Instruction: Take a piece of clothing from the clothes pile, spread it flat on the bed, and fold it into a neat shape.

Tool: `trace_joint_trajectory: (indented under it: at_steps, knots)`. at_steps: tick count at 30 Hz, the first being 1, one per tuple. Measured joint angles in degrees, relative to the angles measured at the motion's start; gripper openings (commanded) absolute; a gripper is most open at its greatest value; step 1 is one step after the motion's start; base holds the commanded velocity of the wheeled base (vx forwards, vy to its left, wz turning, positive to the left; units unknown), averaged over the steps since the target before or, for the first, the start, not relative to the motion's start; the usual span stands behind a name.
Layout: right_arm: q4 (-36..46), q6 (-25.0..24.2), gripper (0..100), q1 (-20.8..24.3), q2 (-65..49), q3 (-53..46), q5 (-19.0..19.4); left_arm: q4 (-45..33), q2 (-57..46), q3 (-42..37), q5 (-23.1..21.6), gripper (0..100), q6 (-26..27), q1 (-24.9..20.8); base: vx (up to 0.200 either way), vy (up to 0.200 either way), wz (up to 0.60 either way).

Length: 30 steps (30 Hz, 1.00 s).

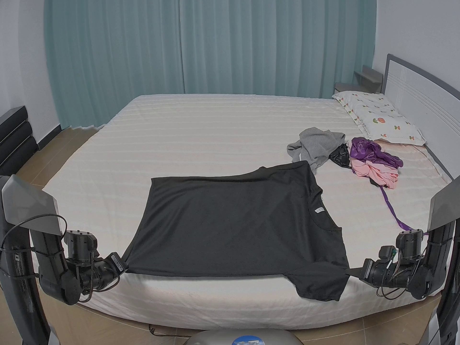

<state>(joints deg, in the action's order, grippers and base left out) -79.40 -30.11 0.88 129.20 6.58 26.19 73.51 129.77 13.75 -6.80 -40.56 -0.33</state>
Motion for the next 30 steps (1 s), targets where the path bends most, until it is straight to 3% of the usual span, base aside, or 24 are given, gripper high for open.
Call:
trace_joint_trajectory:
  at_steps: [7, 13, 17, 23, 30]
  knots:
    - [-5.10, 0.39, 0, -1.73, -1.33, -4.61, 3.78, 0.04, -1.16, -2.46, 0.13, 0, 4.33, 0.04, 0.000, 0.000, 0.00]
    - [-3.91, 0.78, 0, -3.08, -1.68, -5.46, 5.16, 0.06, -1.21, -3.58, 1.12, 0, 5.14, 0.04, 0.000, 0.000, 0.00]
    - [-0.57, 2.06, 0, -3.19, -2.07, -5.53, 5.25, 0.01, -1.24, -4.08, 1.17, 0, 5.75, 0.04, 0.000, 0.000, 0.00]
    - [5.06, 8.55, 0, -3.82, -2.51, -5.57, 5.32, 0.01, -1.40, -5.27, 1.17, 0, 8.40, 0.06, 0.000, 0.000, 0.00]
    - [10.70, 9.36, 0, -4.97, -5.66, -5.60, 5.64, 0.04, -1.32, -6.56, 1.17, 0, 9.67, 0.00, 0.000, 0.000, 0.00]
